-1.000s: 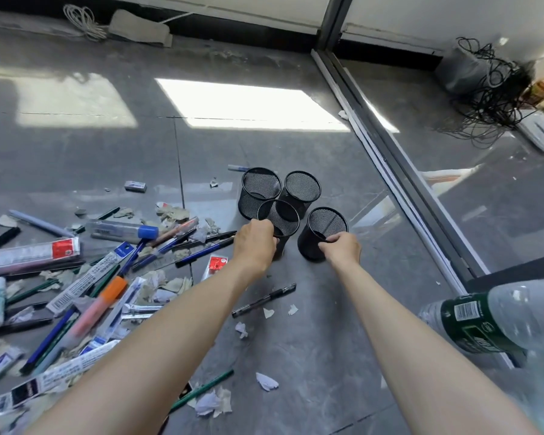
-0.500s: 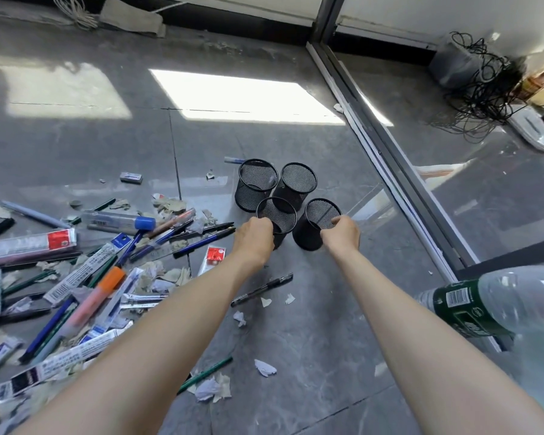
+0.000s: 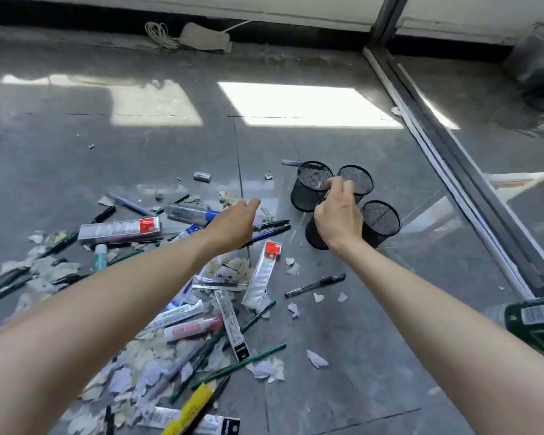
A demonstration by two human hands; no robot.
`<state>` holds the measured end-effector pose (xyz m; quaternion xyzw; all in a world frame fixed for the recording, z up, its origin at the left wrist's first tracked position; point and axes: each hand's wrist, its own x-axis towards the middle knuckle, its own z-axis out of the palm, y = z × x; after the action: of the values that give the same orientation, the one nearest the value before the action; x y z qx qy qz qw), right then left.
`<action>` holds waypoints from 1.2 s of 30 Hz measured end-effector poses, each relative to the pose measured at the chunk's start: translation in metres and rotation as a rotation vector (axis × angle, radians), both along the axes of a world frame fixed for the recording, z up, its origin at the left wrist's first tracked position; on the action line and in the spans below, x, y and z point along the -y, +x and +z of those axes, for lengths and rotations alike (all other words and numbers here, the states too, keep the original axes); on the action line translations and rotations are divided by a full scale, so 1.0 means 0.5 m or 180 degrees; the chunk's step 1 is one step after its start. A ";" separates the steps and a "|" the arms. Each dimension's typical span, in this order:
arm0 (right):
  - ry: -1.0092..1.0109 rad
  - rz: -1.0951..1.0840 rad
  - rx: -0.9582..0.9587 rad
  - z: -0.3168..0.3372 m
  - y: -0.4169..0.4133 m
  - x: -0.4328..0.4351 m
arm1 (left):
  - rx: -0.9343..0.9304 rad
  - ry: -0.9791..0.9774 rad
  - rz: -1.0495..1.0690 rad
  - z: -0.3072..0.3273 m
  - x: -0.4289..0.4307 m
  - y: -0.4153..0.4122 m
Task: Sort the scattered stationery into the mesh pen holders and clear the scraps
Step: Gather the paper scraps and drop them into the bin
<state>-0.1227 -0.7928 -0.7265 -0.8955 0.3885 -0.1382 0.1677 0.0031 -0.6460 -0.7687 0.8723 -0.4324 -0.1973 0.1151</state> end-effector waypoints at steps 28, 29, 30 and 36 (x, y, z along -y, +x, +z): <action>0.0743 0.3028 -0.2326 -0.101 0.078 -0.352 | -0.0275 0.1513 -0.0992 -0.107 -0.530 -0.137; 0.0733 0.3014 -0.2370 -0.108 0.064 -0.358 | -0.0076 0.1501 -0.0846 -0.117 -0.532 -0.143; 0.0706 0.3014 -0.2382 -0.114 0.051 -0.365 | 0.0042 0.1458 -0.0662 -0.122 -0.528 -0.143; 0.0425 0.3438 -0.2464 -0.155 0.010 -0.428 | 0.0184 0.1048 -0.0278 -0.143 -0.483 -0.114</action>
<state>-0.1178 -0.5787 -0.8043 -0.9369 -0.0746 0.3208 0.1169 -0.0538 -0.4043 -0.8399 0.8651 -0.4348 -0.2450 -0.0505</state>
